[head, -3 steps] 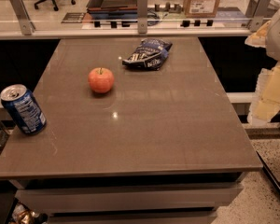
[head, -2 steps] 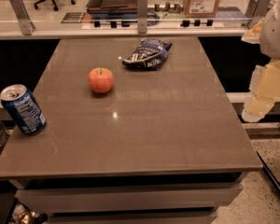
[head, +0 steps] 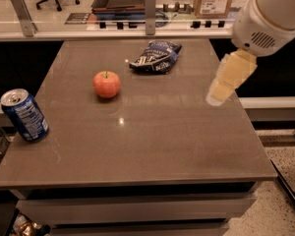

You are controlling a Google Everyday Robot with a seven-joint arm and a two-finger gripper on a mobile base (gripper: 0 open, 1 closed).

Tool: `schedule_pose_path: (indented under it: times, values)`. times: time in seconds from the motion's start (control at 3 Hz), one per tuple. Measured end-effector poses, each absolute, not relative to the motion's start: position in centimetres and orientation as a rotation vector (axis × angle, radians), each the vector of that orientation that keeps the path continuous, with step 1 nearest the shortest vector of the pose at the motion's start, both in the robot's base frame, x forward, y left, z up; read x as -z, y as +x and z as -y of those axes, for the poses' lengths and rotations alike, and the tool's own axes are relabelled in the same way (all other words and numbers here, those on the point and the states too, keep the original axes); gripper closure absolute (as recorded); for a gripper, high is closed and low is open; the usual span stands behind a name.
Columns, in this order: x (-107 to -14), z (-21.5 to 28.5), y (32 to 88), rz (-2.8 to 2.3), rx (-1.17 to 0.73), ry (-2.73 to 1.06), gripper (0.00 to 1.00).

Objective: Pick blue chip bag

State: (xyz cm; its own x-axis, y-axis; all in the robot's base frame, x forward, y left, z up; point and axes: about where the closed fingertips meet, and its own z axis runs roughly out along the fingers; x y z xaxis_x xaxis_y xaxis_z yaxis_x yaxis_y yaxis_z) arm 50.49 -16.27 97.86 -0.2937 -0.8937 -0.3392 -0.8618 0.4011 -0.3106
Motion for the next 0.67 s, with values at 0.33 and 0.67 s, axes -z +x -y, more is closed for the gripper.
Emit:
schedule_pose_path:
  times: [0.33,0.67]
  values:
    - [-97.3,14.5,53.9,-2.219,-0.028,-1.271,0.0]
    - [-96.9,13.1,57.5,-2.197,-0.103,-1.103,0.0]
